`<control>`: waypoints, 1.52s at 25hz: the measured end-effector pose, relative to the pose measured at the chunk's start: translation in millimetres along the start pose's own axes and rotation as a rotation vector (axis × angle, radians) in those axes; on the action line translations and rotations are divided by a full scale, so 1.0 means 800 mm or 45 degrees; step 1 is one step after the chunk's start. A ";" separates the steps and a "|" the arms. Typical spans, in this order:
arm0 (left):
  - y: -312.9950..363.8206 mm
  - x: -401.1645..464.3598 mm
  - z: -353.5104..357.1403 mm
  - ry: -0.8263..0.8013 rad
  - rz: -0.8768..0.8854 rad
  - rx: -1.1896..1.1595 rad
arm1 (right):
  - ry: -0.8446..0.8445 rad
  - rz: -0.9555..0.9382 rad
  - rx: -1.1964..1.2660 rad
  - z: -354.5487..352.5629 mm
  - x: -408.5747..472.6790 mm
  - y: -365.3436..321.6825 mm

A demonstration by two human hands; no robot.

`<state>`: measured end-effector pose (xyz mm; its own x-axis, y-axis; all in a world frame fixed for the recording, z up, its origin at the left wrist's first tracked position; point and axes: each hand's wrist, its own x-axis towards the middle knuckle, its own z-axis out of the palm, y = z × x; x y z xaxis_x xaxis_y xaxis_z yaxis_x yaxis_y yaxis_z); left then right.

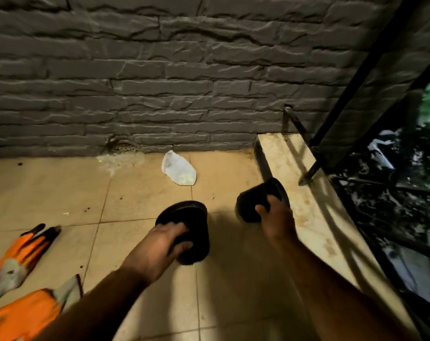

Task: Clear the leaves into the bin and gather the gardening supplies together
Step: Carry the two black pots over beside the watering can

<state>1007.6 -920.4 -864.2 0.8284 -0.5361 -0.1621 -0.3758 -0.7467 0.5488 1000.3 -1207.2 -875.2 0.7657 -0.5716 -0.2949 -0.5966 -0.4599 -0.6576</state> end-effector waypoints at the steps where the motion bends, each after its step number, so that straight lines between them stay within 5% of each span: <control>1: 0.021 -0.001 -0.024 0.019 0.035 0.039 | -0.020 0.002 0.015 -0.019 -0.017 -0.019; 11: 0.249 -0.051 -0.368 0.116 0.159 0.340 | 0.184 -0.654 -0.733 -0.312 -0.189 -0.282; 21: 0.543 -0.178 -0.765 0.230 0.426 0.387 | 0.300 -0.622 -0.871 -0.671 -0.434 -0.527; 29: 0.657 -0.280 -0.842 0.206 0.826 0.372 | 0.579 -0.369 -0.769 -0.770 -0.654 -0.579; 38: 0.830 -0.400 -0.806 -0.026 1.446 0.352 | 0.926 0.137 -0.813 -0.858 -0.919 -0.517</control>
<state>760.6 -991.1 80.8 -0.0478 -0.9551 0.2926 -0.9759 0.1071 0.1902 519.4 -1063.2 89.9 0.4919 -0.8138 0.3095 -0.8369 -0.5399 -0.0896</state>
